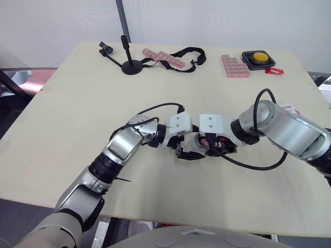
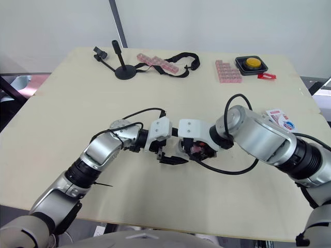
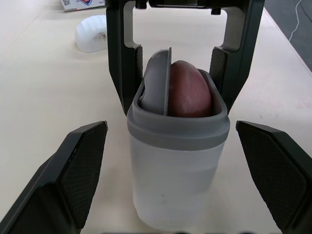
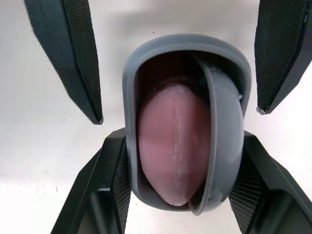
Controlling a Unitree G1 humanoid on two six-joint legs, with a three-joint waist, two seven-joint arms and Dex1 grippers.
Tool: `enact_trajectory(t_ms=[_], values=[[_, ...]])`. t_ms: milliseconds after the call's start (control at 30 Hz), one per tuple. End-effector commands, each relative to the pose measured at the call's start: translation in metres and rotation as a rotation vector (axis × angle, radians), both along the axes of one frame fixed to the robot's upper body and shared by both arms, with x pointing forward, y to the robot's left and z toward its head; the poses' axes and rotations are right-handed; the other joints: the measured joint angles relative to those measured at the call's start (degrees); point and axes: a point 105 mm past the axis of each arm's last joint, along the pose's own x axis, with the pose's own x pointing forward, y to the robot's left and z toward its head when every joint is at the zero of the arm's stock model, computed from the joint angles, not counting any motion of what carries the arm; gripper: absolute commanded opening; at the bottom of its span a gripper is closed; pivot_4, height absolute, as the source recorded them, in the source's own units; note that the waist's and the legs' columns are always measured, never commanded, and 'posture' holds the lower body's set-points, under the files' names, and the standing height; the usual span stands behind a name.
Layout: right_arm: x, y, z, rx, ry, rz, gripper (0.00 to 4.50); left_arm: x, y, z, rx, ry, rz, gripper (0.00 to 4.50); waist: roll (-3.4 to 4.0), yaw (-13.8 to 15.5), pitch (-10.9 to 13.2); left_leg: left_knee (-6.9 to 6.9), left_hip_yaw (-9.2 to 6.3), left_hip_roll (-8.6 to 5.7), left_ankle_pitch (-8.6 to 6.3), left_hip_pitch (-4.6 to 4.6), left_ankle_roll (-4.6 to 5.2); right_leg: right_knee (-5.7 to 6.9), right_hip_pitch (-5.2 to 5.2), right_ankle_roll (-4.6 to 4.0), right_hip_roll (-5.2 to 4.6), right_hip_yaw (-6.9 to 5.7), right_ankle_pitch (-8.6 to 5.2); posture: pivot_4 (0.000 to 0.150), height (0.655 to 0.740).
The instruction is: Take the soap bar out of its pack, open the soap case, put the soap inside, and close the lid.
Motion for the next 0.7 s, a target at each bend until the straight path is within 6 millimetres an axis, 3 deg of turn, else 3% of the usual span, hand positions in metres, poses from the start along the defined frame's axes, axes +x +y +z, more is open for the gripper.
enact_trajectory(t_ms=[33,100,300,400,700], values=[[0.0016,-0.0001,0.008,0.009,-0.04,0.007,2.11,0.0017,0.0001,0.0106,-0.026,-0.043,-0.004,4.49,0.0,0.02,0.0,0.01,0.0,0.0,0.0,0.0,0.0,0.0,0.0,0.0,0.0,0.0,0.0,0.15,0.74],[0.0019,0.0,0.008,0.009,-0.04,0.006,2.11,0.002,0.0002,0.0101,-0.026,-0.042,-0.003,4.49,0.0,0.02,0.0,0.02,0.0,0.0,0.0,-0.01,0.0,0.01,0.0,0.0,-0.01,0.0,0.0,0.15,0.74],[0.0004,0.0009,0.0076,0.014,-0.032,0.008,2.11,0.0015,-0.0017,0.0104,-0.035,-0.04,-0.003,2.59,0.0,0.01,0.0,0.03,0.0,0.0,0.0,-0.01,0.0,0.02,0.0,0.0,-0.01,0.01,0.0,0.15,0.74],[-0.0002,0.0014,0.0074,0.016,-0.03,0.009,2.11,0.0016,-0.0018,0.0096,-0.034,-0.044,-0.002,1.89,0.0,0.0,0.0,0.03,0.0,0.01,0.0,0.0,0.0,0.03,0.0,0.0,-0.03,0.01,0.0,0.15,0.74],[0.0005,0.0038,0.0085,0.025,-0.039,0.012,2.11,0.0,-0.001,0.0065,-0.02,-0.051,-0.011,1.89,0.0,0.01,0.0,0.05,0.0,0.01,0.0,-0.01,0.0,0.04,-0.01,0.0,-0.02,0.02,0.0,0.15,0.74]])
